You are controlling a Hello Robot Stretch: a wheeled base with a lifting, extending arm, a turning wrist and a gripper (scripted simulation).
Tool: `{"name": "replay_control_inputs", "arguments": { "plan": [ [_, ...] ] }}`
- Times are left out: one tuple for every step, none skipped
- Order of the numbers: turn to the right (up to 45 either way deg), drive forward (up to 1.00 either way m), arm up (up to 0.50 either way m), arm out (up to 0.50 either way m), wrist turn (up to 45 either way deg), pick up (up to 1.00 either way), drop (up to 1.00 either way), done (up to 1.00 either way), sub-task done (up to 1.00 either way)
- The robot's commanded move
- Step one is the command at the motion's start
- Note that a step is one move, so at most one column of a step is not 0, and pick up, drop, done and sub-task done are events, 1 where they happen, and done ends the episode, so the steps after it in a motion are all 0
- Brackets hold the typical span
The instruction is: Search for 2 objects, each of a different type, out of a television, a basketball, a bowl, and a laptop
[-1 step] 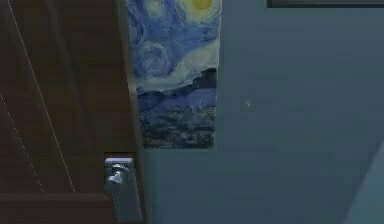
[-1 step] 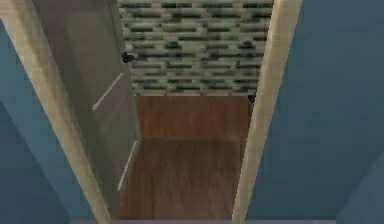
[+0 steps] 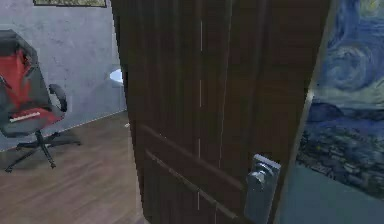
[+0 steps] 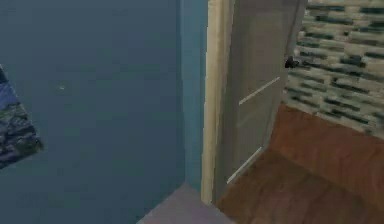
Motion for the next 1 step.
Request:
{"name": "replay_control_inputs", "arguments": {
  "plan": [
    [-45.0, 0.0, 0.0, 0.0, 0.0, 0.0, 0.0, 0.0, 0.0]
  ]
}}
